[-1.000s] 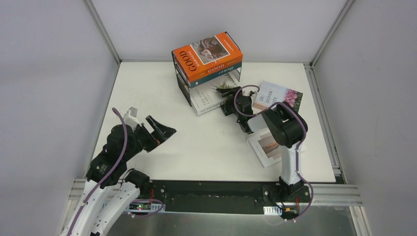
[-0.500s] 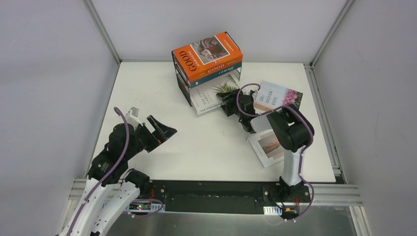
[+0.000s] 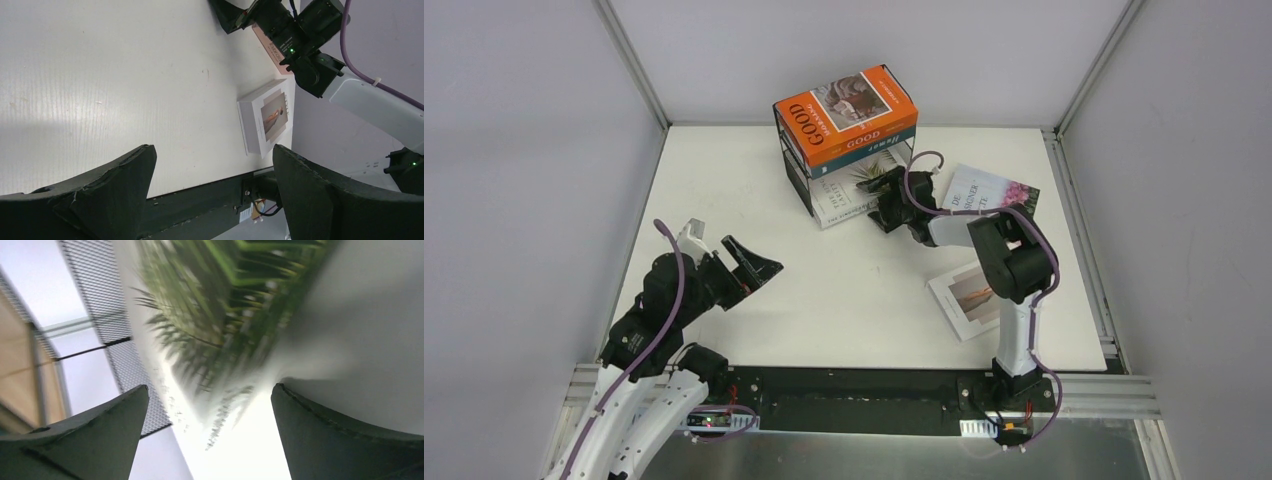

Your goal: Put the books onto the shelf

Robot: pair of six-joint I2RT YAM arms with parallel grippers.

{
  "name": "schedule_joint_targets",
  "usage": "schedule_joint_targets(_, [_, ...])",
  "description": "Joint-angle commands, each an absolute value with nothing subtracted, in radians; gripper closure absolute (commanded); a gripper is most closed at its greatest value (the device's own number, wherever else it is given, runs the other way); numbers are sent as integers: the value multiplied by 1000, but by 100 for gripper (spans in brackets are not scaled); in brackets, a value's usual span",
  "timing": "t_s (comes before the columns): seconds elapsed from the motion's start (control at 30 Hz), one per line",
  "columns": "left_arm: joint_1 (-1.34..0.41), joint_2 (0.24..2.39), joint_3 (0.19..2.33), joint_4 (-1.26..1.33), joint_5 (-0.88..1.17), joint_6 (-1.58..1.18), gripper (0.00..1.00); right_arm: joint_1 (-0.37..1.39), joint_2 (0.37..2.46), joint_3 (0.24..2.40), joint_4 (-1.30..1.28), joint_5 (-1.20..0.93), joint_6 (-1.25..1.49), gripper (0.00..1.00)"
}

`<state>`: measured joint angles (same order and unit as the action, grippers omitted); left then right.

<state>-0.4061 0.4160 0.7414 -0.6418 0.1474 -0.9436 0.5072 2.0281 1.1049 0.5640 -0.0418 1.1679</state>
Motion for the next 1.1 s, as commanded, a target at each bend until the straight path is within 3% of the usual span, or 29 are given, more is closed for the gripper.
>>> schedule_joint_targets(0.0, [-406,432,740,-641,146,-937,10,504,1957,1164,300,-78,1091,2])
schedule_joint_targets(0.37, [-406,425,733,-641,139,-937,9,514,1842,1084,259,-25,972,2])
schedule_joint_targets(0.57, [-407,440,733,-640,129,-937,9,538,1747,1030,228,53,767,11])
schedule_joint_targets(0.6, [-407,444,735,-640,129,-935,9,543,1745,1033,210,59,723,18])
schedule_joint_targets(0.7, [-407,451,735,-634,130,-933,9,557,1759,1068,140,47,597,63])
schedule_joint_targets(0.77, [-407,456,732,-630,133,-933,9,560,1771,1074,105,67,549,87])
schedule_joint_targets(0.8, [-407,457,731,-627,135,-934,10,560,1777,1074,95,79,538,93])
schedule_joint_targets(1.07, [-407,463,732,-615,150,-940,10,561,1850,1133,119,111,529,93])
